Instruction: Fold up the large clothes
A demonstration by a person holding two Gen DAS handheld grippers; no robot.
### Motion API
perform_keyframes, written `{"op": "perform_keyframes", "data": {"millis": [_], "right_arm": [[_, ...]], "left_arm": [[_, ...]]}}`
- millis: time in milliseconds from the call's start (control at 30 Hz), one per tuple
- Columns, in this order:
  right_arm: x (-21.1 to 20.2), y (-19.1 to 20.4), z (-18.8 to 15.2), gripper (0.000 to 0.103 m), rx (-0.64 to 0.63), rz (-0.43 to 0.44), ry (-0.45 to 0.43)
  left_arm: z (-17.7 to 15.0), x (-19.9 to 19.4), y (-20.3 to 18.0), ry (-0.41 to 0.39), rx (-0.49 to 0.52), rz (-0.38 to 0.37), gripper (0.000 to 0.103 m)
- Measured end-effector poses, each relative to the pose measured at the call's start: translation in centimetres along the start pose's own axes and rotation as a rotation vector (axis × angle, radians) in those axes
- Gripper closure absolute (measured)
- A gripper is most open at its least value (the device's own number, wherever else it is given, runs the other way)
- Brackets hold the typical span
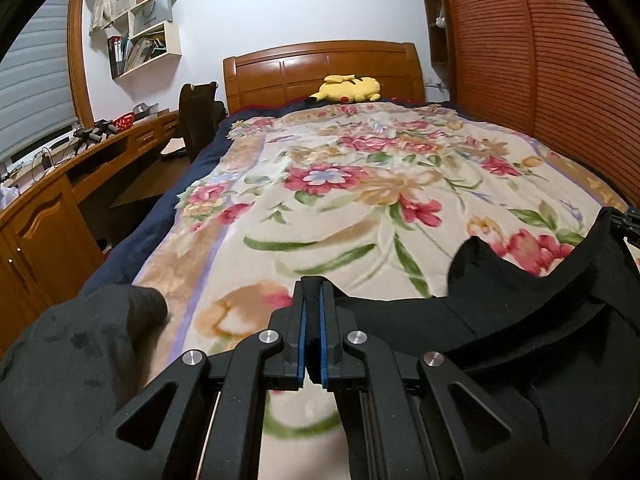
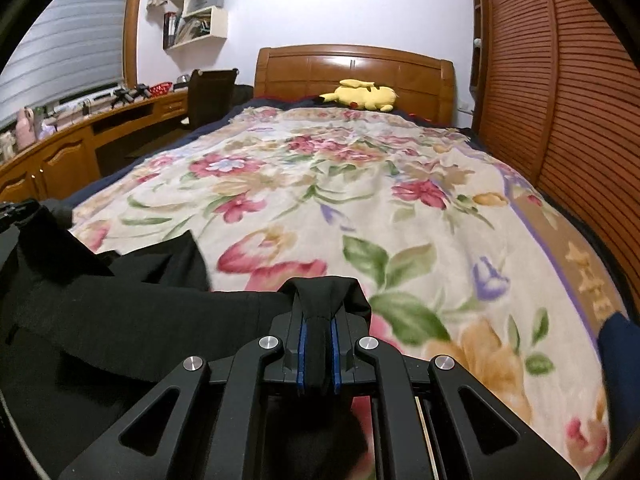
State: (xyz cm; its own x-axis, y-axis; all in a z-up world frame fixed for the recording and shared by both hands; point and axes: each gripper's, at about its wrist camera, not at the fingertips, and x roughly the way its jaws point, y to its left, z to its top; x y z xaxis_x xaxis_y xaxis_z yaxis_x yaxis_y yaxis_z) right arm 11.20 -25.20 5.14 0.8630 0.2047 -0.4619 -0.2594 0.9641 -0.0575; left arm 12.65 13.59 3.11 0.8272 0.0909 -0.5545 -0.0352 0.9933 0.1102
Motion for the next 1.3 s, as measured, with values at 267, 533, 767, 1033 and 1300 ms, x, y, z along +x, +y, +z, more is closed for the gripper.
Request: {"op": "perform_keyframes", "data": {"millis": [267,533,767,1033,1300], "right_arm": [[5.8,0.3,-1.0,0.095,-0.005,-0.019,0.080],[5.6,-0.4,-0.5,0.075,0.028,-0.016,0.064],[2.3,-0.7,-1.4,0.037,0.062,0.012,-0.019],[3.8,-0.4,-3.2,0.037,0.031,0.022,0.122],[7.4,-1.5,-3.9,0.037,0.080,0.089,0.263]], "left_arm": [[-0.1,2.1,-0.2,0.025,-0.018,-0.013,0.094],[-1.2,-1.2,-0.4,-0.028,-0.054,-0.054,0.021],[-3.4,-4.5,-3.8,-0.049,-0.039,-0.136,0.020],[-6.1,-5.6,-8.2,-0.021,-0.025,-0.262,0.020],[-8.1,-5.4,-9.6,-0.013,-0.012,-0.298,0.020]]}}
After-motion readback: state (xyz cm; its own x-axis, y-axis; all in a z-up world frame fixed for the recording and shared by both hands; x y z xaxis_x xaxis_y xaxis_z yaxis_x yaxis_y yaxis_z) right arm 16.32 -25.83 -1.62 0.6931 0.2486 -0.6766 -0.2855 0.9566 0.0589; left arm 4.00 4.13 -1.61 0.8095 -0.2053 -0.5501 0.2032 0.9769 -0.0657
